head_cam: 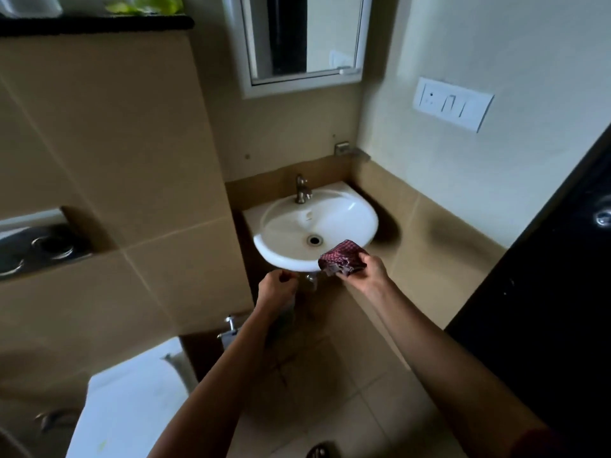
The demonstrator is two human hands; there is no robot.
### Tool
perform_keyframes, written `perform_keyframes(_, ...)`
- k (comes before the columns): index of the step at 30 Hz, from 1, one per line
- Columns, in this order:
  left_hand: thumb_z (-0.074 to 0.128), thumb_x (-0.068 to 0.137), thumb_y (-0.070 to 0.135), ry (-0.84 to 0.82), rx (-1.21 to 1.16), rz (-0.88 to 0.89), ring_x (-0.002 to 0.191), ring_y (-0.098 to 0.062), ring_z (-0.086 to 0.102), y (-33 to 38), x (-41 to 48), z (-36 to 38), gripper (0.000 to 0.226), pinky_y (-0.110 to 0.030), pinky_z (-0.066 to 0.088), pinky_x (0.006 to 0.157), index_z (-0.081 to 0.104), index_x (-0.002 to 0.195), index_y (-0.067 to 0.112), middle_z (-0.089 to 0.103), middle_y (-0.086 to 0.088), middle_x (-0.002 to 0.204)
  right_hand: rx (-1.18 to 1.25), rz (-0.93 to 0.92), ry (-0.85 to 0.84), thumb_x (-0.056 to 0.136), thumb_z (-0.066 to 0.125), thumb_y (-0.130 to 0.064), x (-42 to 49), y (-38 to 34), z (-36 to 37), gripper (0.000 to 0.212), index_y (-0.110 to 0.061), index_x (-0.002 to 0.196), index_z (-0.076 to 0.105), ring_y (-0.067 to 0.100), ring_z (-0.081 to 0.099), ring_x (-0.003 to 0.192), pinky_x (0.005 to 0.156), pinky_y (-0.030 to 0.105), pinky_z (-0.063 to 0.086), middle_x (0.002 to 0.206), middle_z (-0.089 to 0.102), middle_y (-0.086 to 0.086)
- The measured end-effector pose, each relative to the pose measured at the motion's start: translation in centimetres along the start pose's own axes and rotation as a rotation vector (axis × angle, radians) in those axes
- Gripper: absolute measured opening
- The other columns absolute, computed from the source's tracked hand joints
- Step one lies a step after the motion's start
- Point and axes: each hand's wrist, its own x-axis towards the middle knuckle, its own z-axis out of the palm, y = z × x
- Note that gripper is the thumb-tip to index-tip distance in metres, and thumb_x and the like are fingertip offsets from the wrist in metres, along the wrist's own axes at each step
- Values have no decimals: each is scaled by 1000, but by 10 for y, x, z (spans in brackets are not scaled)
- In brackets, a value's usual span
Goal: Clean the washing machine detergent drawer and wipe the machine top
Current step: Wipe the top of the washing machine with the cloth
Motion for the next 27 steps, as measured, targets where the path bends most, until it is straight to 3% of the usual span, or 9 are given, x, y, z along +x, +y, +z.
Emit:
perform_keyframes(3,63,82,15,-19,-33,14,67,-9,61,25,49,9,16,-17,47,60,73,94,18,69,0,80,0,-20,8,102,26,-15,35,-38,21,44,0,143,36,40,39,133,109,56,29,144,41,25)
perform_keyframes(7,58,86,9,-92,-60,29,76,-21,65,52,104,24,17,-33,54,72,70,98,10,68,-3,78,35,-64,32,102,27,-14,75,-81,47,44,0,142,38,36,42,132,107,51,32,143,43,23)
perform_keyframes(16,57,90,5,-94,-108,-15,80,-21,61,72,190,52,15,-28,49,66,67,101,5,65,-10,87,72,-91,41,104,22,-18,172,-162,95,44,1,138,41,33,44,132,104,43,35,142,45,21)
perform_keyframes(19,58,90,6,-70,-129,-56,82,-23,61,73,219,65,11,-30,49,66,67,96,8,65,-10,87,72,-87,40,104,23,-18,213,-194,110,43,1,139,40,33,44,131,105,43,35,142,45,21)
perform_keyframes(23,59,90,9,2,-141,-126,92,-30,65,77,254,79,9,-38,54,78,67,92,15,68,-10,90,86,-82,28,101,27,-14,266,-230,131,43,-3,142,38,35,42,132,110,45,32,142,44,21)
perform_keyframes(27,60,89,13,79,-138,-178,90,-28,67,91,282,87,14,-36,55,80,66,83,24,68,-5,83,105,-98,30,102,28,-12,318,-262,161,41,-4,141,40,34,42,133,110,44,33,142,45,20)
